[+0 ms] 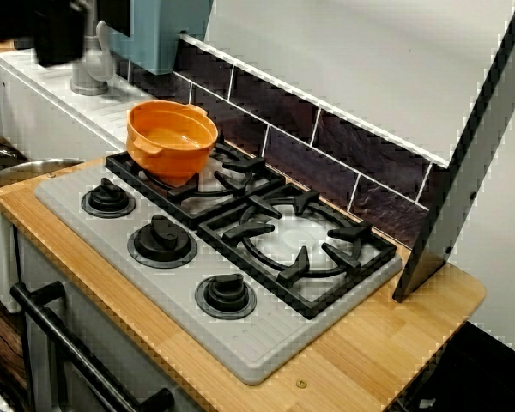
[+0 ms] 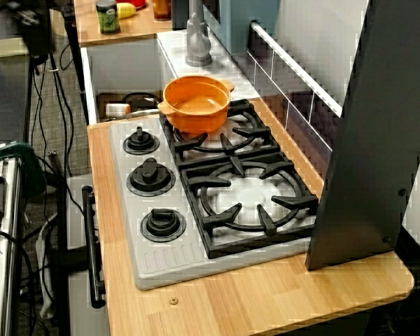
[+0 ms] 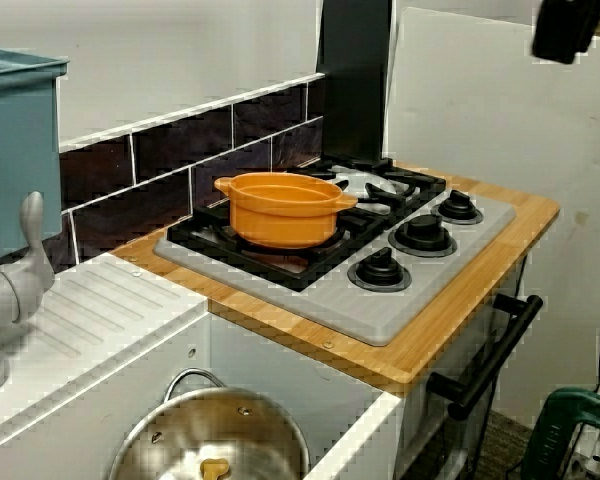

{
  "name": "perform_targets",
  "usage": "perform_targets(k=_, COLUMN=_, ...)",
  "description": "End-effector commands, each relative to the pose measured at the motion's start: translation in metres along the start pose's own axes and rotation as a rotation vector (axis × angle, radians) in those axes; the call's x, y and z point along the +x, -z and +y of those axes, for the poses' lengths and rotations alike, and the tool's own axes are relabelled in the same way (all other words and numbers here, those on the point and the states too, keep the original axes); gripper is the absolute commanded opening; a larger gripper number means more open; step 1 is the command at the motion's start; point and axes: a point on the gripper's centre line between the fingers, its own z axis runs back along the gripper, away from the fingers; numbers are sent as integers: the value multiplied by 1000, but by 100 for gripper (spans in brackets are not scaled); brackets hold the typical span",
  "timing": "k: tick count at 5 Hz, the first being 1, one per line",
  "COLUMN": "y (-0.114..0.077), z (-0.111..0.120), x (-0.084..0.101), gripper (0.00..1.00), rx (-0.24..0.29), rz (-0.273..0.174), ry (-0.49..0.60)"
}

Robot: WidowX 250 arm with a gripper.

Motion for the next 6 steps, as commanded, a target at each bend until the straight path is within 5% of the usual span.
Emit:
perform_targets(k=1, y=28, z=17, x=52, gripper=100, rx=69, rz=-58, ry=-52)
perform_targets(k=3, y=58, z=13, x=84, gripper=100, rx=127, rz=-95, ry=-31)
perform_targets(k=6, y=73, z=4, x=115, gripper=100, rx=120, rz=-80, ry=-8)
